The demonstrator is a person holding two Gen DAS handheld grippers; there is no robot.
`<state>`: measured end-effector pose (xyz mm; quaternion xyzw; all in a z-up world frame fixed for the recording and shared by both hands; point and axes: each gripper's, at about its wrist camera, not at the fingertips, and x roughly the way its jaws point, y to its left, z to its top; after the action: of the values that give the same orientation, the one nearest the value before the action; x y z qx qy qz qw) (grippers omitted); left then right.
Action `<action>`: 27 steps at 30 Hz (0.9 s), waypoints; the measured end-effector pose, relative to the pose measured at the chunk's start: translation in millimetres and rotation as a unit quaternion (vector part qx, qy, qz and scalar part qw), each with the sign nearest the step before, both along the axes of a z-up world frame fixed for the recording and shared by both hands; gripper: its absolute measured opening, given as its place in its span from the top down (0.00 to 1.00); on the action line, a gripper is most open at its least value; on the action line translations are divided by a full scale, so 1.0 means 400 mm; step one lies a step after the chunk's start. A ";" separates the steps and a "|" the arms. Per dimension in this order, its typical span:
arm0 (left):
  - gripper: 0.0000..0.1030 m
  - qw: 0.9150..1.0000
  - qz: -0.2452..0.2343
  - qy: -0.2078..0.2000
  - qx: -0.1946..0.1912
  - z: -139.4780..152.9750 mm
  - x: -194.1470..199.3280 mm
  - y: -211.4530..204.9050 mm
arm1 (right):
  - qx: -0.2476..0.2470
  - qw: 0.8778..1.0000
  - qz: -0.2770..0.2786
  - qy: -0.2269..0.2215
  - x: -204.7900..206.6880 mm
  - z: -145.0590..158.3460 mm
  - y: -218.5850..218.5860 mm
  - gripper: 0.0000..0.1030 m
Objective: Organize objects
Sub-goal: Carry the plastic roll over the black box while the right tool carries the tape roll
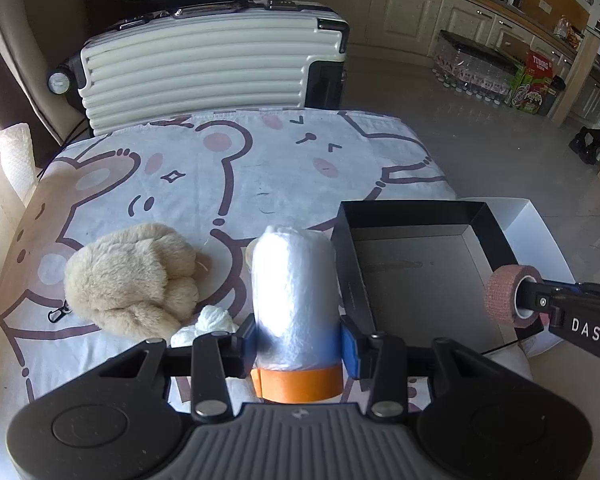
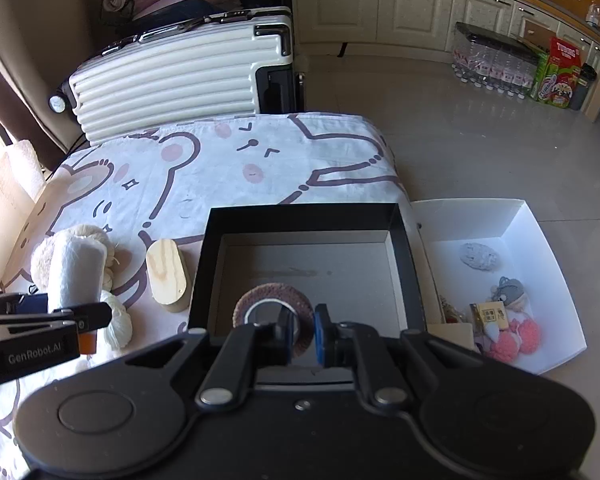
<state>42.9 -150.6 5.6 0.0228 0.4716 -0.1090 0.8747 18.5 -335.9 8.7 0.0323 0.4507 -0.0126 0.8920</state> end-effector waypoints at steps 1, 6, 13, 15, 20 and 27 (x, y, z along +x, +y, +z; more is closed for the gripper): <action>0.59 1.000 -0.002 -0.001 0.000 0.003 -0.002 -0.006 | 0.000 1.000 -0.002 -0.001 -0.003 0.002 -0.004 0.89; 0.59 1.000 -0.002 -0.004 -0.005 0.029 -0.003 -0.025 | 0.002 1.000 -0.010 -0.004 -0.010 0.017 -0.020 0.89; 0.59 1.000 -0.019 -0.014 -0.008 0.103 0.003 -0.081 | -0.003 1.000 -0.019 -0.001 0.000 0.061 -0.038 0.89; 0.59 1.000 -0.022 -0.015 -0.010 0.120 0.011 -0.096 | -0.008 1.000 -0.021 -0.002 0.006 0.074 -0.043 0.89; 0.59 0.999 -0.013 -0.002 -0.038 0.150 0.048 -0.125 | 0.016 0.999 -0.052 0.002 0.028 0.096 -0.084 0.89; 0.59 0.998 -0.015 0.019 -0.060 0.112 0.080 -0.172 | 0.062 0.992 -0.109 0.006 0.043 0.063 -0.143 0.89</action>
<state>74.9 -219.2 50.5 -0.0247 0.4800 -0.1504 0.8639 35.7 -393.1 33.9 0.1364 0.4493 -0.0816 0.8791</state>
